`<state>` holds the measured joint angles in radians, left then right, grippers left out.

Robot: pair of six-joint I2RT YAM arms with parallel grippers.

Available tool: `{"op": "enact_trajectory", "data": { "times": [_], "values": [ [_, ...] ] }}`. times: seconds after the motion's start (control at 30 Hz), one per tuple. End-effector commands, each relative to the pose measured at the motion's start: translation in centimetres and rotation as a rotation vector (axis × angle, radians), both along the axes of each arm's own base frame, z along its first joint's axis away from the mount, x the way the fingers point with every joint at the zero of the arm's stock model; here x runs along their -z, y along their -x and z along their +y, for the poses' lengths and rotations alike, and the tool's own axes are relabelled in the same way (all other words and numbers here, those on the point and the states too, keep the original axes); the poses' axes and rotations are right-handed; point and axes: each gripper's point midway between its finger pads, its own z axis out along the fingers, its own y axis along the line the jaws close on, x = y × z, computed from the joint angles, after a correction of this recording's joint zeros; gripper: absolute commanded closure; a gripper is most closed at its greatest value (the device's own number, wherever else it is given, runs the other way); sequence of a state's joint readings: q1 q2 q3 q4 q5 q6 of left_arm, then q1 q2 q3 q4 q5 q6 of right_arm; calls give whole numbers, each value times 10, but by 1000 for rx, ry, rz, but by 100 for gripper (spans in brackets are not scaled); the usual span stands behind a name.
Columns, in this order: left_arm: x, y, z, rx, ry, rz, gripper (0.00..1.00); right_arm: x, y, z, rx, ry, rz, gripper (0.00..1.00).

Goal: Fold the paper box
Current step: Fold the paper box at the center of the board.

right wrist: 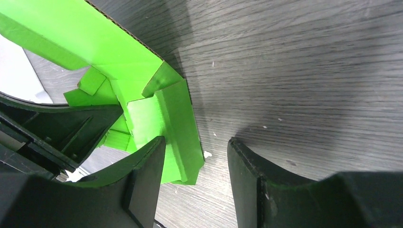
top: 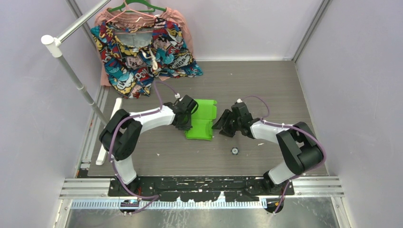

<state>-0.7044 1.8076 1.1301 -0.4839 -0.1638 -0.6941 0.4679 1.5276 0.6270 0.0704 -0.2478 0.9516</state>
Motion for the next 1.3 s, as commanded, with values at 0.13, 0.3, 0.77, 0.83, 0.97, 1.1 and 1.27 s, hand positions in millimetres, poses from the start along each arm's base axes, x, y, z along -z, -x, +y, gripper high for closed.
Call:
{"op": "enact_trajectory", "data": {
  "times": [0.13,0.3,0.77,0.83,0.97,1.1,1.27],
  "values": [
    [27,10,0,25,-24,68,86,-20,-15,10,-22,20,-53,44],
    [28,10,-3,32,-24,72,86,-22,-17,15,-36,30,-63,44],
    [26,12,-9,68,-13,109,86,-18,-15,21,-55,52,-41,54],
    [26,13,-10,75,-11,117,86,-19,-15,20,-56,58,-45,53],
    [22,16,-14,94,-4,137,86,-19,-14,20,-58,66,-46,54],
    [18,16,-15,102,-2,142,86,-18,-13,20,-58,70,-47,57],
    [17,18,-19,118,6,152,86,-18,-12,21,-64,73,-46,57]
  ]
}}
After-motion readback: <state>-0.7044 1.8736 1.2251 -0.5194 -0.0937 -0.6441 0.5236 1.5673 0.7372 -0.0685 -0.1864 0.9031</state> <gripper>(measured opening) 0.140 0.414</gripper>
